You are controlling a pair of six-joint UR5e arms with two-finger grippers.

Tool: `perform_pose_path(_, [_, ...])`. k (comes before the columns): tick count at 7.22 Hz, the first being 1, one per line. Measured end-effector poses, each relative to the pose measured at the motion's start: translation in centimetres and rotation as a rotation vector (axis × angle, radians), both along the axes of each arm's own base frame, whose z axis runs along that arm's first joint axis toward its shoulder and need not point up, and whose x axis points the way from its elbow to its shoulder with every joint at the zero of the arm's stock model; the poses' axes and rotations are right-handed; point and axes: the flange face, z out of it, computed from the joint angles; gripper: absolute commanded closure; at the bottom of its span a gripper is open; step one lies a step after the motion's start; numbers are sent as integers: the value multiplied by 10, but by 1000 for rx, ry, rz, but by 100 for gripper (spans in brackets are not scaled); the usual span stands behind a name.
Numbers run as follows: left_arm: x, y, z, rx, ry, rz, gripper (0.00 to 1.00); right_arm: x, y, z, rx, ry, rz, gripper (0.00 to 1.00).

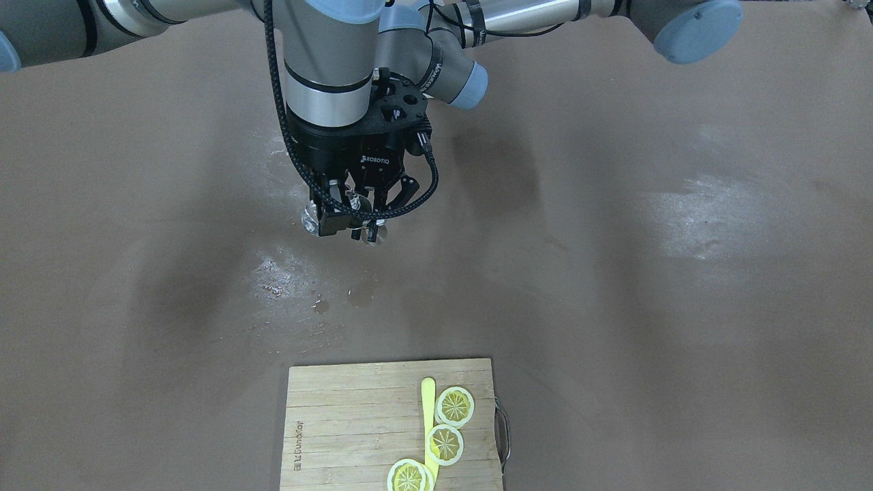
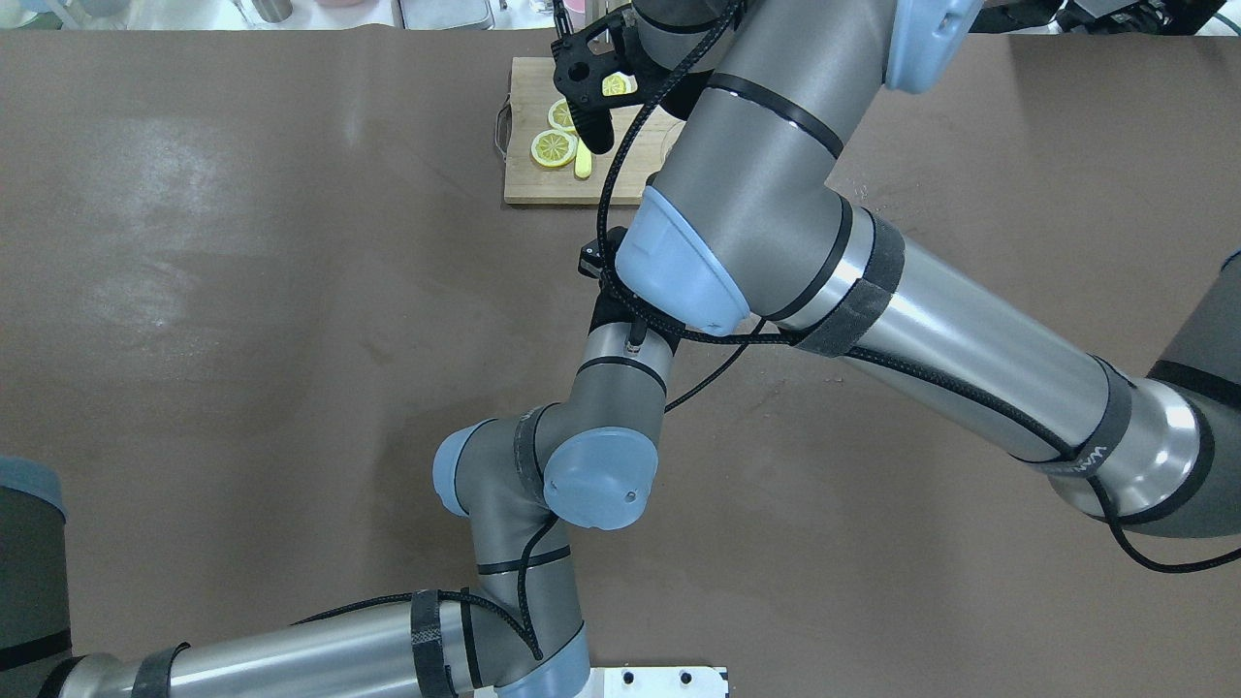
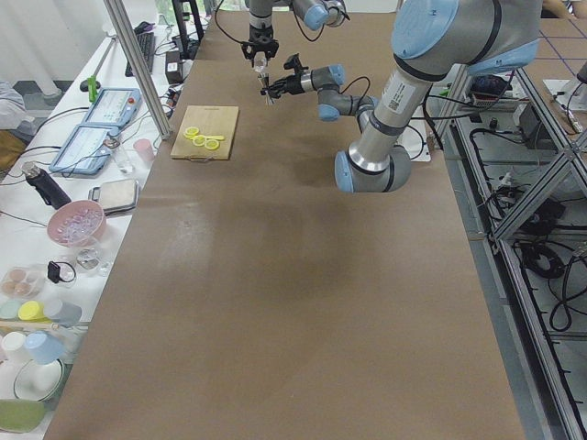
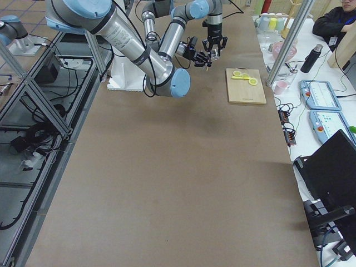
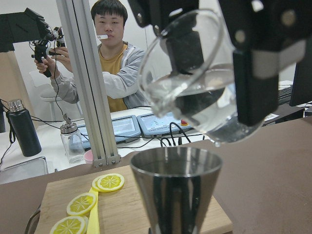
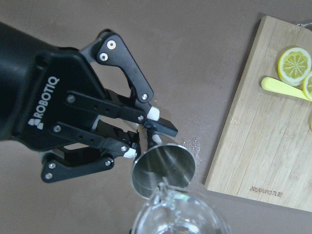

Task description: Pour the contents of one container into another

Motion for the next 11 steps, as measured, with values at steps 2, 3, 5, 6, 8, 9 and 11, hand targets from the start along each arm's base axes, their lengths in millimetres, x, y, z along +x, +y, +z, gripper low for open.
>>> perform_pose_path(2, [0, -1, 0, -1, -1, 0, 100, -6, 5, 2, 4, 20, -7, 100])
perform_pose_path(3, [0, -1, 0, 0, -1, 0, 100, -9, 7, 3, 7, 28, -13, 100])
perform_pose_path(5, [2, -2, 2, -2, -6, -1, 100, -11, 9, 5, 13, 43, -35, 100])
perform_pose_path(6, [2, -2, 2, -2, -5, -2, 100, -11, 8, 6, 15, 45, -40, 100])
perform_pose_path(8, [1, -4, 1, -2, -5, -4, 100, -7, 7, 10, 3, 31, -45, 100])
perform_pose_path(9, [1, -7, 3, -3, -10, -8, 100, -5, 8, 13, -9, 8, -49, 100])
perform_pose_path(11, [-1, -13, 4, -4, -12, -16, 100, 0, 5, 16, -23, -45, -54, 100])
